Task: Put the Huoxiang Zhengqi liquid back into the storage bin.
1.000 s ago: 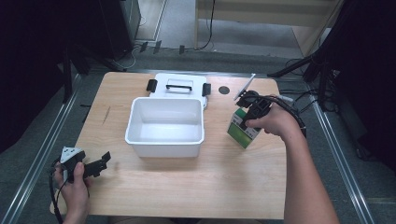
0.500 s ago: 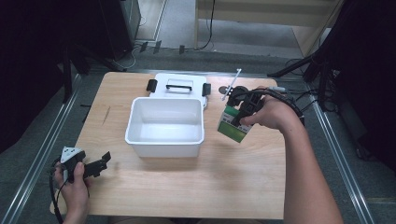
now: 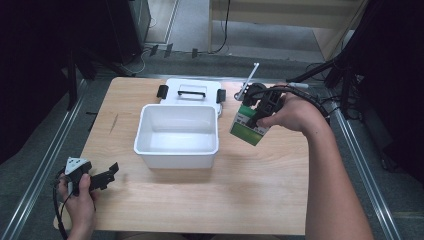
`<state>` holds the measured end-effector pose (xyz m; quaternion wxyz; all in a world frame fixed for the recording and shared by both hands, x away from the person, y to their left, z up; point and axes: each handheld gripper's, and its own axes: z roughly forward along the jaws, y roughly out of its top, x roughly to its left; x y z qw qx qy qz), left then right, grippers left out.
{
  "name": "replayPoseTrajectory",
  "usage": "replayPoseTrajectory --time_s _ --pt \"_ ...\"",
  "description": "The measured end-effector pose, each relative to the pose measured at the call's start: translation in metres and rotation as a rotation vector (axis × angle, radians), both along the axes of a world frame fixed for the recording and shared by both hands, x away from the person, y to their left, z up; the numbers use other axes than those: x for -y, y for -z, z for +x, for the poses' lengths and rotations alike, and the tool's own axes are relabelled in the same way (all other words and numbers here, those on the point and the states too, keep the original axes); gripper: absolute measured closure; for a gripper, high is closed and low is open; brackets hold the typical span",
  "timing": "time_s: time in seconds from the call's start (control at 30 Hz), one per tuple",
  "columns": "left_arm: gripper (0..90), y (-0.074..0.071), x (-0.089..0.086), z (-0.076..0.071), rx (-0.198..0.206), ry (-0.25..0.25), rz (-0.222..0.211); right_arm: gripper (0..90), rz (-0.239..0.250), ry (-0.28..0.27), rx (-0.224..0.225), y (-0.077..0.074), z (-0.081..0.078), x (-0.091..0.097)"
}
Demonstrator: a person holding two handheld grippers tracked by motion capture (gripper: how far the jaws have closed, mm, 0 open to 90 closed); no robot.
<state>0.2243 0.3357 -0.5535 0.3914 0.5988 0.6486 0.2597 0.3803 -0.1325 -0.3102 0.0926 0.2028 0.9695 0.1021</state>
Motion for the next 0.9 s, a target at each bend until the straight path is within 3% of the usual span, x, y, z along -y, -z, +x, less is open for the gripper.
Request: replayPoseTrajectory --time_s 0.2,0.6,0.9 --pt "0.6 0.000 0.000 0.000 -0.002 0.003 0.002 64.7 0.006 -0.005 0.005 -0.014 -0.002 -0.006" --pt "0.6 0.000 0.000 0.000 -0.003 0.004 0.000 64.7 0.003 -0.109 0.051 -0.038 -0.006 -0.032" --pt "0.6 0.000 0.000 0.000 -0.004 0.005 -0.001 64.6 0.009 -0.169 0.061 -0.047 -0.008 -0.051"
